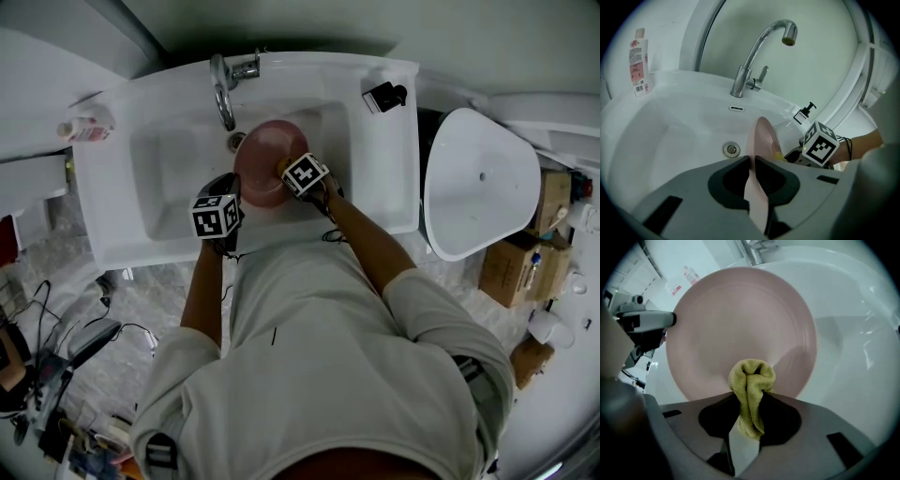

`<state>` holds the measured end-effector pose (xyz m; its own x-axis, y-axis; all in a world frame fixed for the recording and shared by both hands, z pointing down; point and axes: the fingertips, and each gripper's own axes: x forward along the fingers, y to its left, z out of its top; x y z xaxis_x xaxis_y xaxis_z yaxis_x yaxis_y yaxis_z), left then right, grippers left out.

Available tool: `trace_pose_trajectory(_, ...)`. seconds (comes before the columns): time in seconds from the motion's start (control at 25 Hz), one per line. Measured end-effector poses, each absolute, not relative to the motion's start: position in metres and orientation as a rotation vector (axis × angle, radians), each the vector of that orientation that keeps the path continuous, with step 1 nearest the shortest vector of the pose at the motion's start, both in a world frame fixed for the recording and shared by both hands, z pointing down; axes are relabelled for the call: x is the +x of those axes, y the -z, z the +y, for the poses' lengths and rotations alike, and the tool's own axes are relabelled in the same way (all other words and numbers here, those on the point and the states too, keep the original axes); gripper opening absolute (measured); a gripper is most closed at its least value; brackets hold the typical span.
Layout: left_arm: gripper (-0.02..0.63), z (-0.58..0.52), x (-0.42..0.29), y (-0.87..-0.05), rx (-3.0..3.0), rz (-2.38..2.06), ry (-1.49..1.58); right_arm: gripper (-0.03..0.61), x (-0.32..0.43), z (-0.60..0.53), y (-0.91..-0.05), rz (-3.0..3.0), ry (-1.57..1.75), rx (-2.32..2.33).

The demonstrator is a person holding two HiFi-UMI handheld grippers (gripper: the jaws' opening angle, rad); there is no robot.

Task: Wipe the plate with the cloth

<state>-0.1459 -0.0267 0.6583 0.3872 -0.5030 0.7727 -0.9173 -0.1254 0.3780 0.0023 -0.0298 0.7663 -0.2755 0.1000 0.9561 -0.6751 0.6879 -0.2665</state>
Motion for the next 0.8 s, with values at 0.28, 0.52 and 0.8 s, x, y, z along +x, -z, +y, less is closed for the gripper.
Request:
trace_pose_trajectory(0.28,0.054,-0.027,-0.14,-0.659,1.785,-1.228,-0.601,0.117,0.016,-0.069,-0.759,-1.703,-0.933,0.706)
trace_pose_trajectory(0.52,0.057,-0.03,-0.131,-0.654,1.842,-1.218,-0.647,0.117,0.013,-0.102,-0.748,-1.734,-1.067,0.83)
trace_pose_trajectory(0.8,0.061,-0.034,-0.128,-0.651,1.863,-1.213,-0.656,0.114,-0.02,-0.132,-0.721,-1.891,-0.925,0.804)
